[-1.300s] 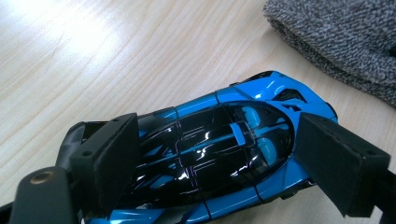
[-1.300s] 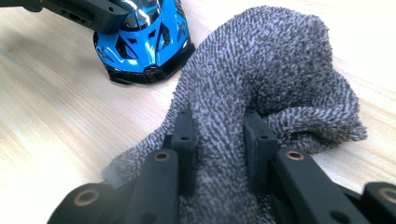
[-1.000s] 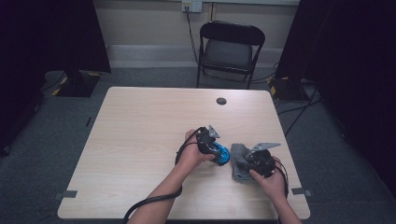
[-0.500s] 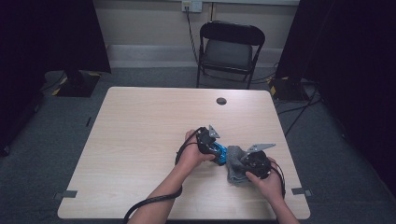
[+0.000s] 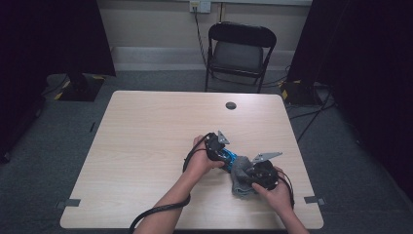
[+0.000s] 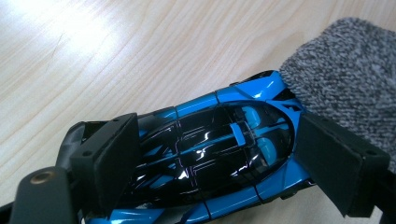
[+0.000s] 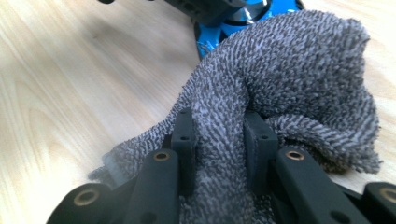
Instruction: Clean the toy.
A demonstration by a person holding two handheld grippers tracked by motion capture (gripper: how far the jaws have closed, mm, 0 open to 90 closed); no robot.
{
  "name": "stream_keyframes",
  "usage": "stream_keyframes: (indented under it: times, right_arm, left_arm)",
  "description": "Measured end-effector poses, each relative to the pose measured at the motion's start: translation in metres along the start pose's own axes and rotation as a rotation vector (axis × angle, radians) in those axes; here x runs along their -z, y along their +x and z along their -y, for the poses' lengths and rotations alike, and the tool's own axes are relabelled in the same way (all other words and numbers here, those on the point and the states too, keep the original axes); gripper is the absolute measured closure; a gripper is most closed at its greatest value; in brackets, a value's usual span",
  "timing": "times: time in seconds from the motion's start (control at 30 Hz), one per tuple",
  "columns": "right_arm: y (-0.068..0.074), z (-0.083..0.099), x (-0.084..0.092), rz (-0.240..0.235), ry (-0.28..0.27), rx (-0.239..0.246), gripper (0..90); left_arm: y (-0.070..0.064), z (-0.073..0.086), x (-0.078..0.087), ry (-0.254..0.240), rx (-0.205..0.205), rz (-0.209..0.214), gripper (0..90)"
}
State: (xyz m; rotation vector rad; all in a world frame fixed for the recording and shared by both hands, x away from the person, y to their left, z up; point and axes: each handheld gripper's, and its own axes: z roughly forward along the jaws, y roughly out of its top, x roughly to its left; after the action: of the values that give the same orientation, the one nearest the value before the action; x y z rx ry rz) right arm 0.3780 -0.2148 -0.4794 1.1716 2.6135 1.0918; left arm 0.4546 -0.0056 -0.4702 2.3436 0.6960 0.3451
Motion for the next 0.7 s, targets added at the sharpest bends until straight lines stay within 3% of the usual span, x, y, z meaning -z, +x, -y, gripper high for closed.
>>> stream_keyframes:
  times: [0.37,0.7]
  right_arm:
    - [0.006,0.001,-0.003,-0.033,0.003,0.004,70.6]
    - [0.018,-0.001,-0.008,-0.060,0.017,0.038,70.6]
  left_arm:
    - [-0.001,0.000,0.000,-0.002,0.001,-0.002,14.3]
    - [0.000,0.000,0.000,-0.001,-0.001,-0.003,14.3]
